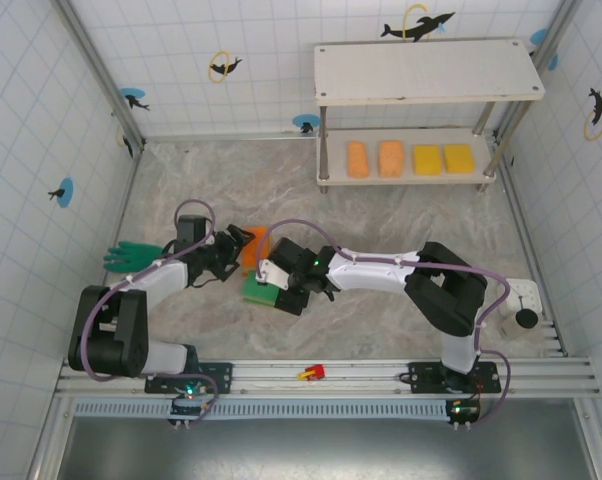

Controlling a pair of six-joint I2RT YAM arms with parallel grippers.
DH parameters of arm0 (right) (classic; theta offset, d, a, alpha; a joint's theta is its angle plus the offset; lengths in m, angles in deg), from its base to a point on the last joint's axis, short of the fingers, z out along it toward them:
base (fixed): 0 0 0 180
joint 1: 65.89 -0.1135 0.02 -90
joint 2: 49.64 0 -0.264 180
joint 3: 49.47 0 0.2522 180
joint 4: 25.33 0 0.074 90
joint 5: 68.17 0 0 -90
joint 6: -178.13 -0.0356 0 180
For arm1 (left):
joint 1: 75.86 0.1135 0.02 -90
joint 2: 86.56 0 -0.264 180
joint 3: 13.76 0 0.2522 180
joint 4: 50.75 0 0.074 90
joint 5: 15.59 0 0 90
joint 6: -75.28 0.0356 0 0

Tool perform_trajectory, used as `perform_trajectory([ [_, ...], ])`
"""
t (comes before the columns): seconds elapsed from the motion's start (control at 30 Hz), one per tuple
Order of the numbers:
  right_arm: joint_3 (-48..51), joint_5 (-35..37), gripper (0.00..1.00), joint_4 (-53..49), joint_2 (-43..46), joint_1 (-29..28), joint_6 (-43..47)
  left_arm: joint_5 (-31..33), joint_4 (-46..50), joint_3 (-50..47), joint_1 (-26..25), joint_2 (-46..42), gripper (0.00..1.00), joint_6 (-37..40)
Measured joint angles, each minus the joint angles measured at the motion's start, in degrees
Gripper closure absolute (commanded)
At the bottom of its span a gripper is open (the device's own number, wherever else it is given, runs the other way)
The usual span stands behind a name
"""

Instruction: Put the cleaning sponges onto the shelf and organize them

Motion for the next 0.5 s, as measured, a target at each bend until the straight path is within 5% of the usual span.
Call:
perform_trajectory([
  [0.5,0.0,0.5,0.12,0.0,0.0,0.0,0.0,-0.4,-4.7,-0.1,-2.9,4.2,0.03,-1.8],
])
